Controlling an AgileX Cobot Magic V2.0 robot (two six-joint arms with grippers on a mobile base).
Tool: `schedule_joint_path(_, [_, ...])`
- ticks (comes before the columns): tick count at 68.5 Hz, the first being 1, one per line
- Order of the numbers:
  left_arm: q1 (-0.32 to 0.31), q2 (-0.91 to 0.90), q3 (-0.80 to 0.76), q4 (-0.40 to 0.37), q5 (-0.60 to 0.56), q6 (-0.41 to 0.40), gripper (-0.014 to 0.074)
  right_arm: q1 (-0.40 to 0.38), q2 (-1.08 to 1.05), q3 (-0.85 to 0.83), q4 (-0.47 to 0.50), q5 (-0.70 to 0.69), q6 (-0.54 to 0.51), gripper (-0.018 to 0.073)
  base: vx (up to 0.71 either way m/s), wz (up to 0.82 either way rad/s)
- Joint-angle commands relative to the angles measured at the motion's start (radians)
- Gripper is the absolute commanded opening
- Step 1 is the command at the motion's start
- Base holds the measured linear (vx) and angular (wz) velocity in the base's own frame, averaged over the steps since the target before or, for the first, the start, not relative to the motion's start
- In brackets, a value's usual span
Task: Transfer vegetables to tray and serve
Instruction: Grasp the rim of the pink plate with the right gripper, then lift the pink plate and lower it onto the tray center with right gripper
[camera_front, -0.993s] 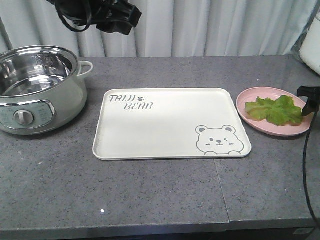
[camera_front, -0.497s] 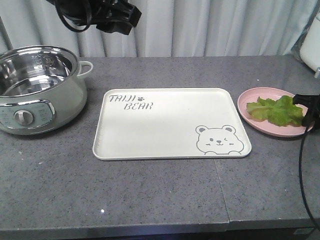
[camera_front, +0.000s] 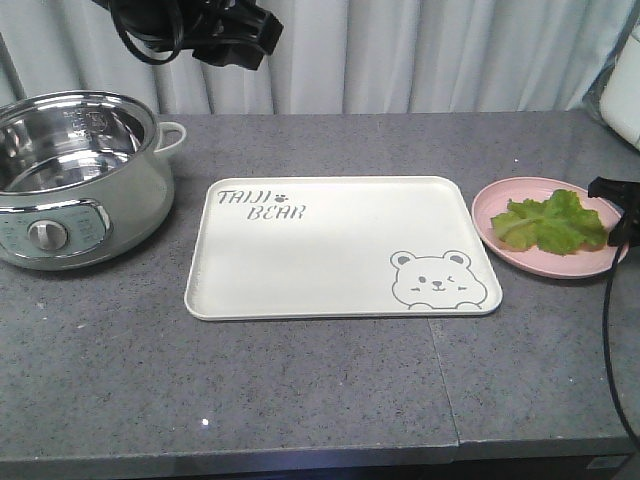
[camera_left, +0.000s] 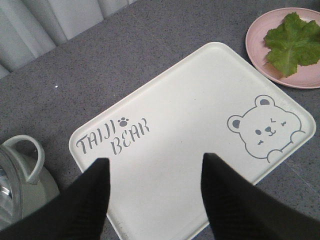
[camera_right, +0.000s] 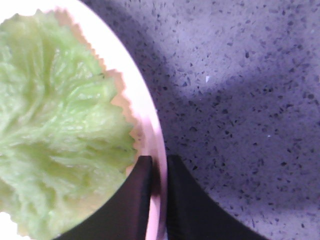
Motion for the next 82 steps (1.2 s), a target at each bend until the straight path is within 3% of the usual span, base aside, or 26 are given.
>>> schedule_joint_path(1, [-0.006, -0.045, -0.027, -0.002, -0.023, -0.009, 0.0387, -0.032, -0.084, -0.049, 0.042, -0.021, -0.028, -0.001, 0.0, 0.0])
schedule_joint_path(17, [-0.006, -0.045, -0.027, -0.002, -0.023, -0.009, 0.0387, -0.073, -0.115, -0.166, 0.24, 0.098, -0.165, -0.0006, 0.0, 0.0])
schedule_joint_path(26, [-0.006, -0.045, -0.027, -0.002, -0.023, -0.009, 0.0387, -0.042, -0.115, -0.253, 0.386, 0.166, -0.221, -0.0006, 0.0, 0.0])
schedule_joint_path(33, [-0.006, -0.045, -0.027, -0.001, -0.023, -0.009, 0.0387, 0.02, -0.115, -0.299, 0.447, 0.181, -0.245, -0.0006, 0.0, 0.0])
schedule_joint_path(45, [-0.006, -0.045, -0.027, 0.022, -0.023, -0.011, 0.0387, 0.188, -0.103, -0.315, 0.436, 0.157, -0.25, -0.0006, 0.0, 0.0])
schedule_joint_path(59, [-0.006, -0.045, -0.027, 0.114, -0.023, -0.072, 0.0387, 0.382, -0.036, -0.315, 0.425, 0.101, -0.25, -0.0002, 0.0, 0.0])
schedule_joint_path(82, [-0.006, -0.044, -0.027, 0.139, -0.023, -0.105, 0.0387, 0.535, 0.071, -0.315, 0.243, 0.079, -0.247, 0.0036, 0.0, 0.0])
